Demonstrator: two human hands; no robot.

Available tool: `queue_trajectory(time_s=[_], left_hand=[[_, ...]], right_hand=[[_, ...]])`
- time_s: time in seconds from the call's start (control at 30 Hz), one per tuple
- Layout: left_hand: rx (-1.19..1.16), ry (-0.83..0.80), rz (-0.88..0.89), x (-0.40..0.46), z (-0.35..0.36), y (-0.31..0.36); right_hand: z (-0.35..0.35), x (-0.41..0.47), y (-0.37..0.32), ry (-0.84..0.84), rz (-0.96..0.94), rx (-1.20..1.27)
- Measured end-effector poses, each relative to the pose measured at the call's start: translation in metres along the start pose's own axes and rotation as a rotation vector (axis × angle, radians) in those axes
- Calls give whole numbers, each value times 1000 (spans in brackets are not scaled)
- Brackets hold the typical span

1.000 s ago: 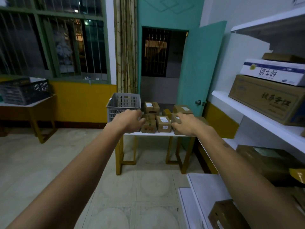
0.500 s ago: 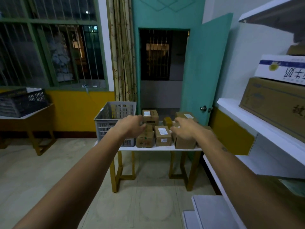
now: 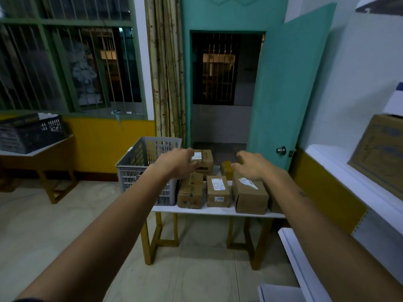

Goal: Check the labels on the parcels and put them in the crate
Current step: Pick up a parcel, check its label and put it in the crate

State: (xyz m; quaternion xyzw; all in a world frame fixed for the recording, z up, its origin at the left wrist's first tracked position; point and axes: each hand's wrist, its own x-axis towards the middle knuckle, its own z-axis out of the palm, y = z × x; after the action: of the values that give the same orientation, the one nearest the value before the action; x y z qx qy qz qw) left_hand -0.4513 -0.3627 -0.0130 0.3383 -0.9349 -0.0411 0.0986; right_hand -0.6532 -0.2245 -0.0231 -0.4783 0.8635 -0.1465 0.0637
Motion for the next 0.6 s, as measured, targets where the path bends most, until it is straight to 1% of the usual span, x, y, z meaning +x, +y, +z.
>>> queue_trajectory(time_s=[0.13,0.23,0.47,0.6], left_hand=[[11,-7,-24,42,9,-14],[54,-2,-31,81,14,-34],[20,18,-34,180,8,-97],[17,19,-40,214,12,-118]], right_hand=[[5,46,-4,-12,-1,-14],[9,86,-9,21,20,-6],[7,184,-38,89,30,-9],[9,220,-45,99,38,-18]])
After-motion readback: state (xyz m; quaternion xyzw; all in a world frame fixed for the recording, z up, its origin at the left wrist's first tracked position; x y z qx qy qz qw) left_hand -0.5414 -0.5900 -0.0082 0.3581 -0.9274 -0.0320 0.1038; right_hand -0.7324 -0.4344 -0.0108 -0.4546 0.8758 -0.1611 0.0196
